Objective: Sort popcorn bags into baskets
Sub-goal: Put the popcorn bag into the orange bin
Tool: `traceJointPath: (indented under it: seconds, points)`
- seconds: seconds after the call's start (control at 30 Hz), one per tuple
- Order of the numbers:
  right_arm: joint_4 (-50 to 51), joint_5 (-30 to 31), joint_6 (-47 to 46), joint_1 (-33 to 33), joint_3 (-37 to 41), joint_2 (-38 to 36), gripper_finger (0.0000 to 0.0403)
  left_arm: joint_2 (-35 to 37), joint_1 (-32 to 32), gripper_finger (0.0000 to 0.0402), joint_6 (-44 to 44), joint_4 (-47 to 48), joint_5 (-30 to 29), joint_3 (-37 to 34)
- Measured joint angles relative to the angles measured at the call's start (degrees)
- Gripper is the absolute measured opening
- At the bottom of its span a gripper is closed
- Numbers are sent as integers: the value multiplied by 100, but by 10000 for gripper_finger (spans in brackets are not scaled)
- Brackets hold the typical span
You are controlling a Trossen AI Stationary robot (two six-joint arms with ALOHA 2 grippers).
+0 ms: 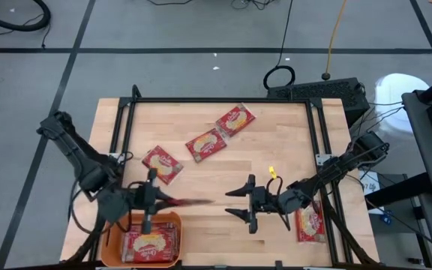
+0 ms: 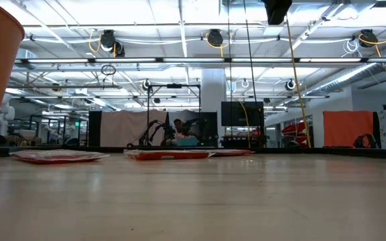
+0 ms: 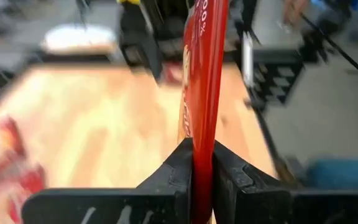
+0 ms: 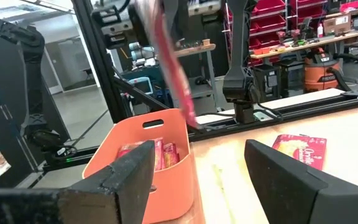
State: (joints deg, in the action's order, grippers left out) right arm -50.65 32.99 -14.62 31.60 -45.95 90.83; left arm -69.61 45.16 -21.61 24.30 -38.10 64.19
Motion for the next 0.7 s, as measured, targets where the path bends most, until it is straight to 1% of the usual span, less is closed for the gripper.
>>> traceJointPath:
  seconds: [0.1, 0.13, 0.3, 0.37, 0.47, 0.57, 0.7]
  points:
    - [64, -2, -30, 1, 0, 0, 242, 2, 152, 33, -662, 903, 597, 258]
    - [86, -3, -31, 1, 0, 0, 242, 2, 243, 31, -865, 1180, 717, 353]
    - [124, 7, 16, -41, 0, 0, 242, -189, 882, 21, -1881, 2424, 826, 976]
    - [123, 13, 20, -81, 0, 0, 242, -353, 1143, 21, -2502, 3012, 866, 1227]
    - [123, 19, 27, -123, 0, 0, 242, -722, 1487, 29, -3495, 3840, 1138, 1496]
    - [126, 17, 29, -158, 0, 0, 242, -1136, 1751, 33, -4199, 4307, 1420, 1736]
    - [127, 20, 29, -212, 0, 0, 242, -1711, 1958, 35, -4648, 4636, 1690, 2034]
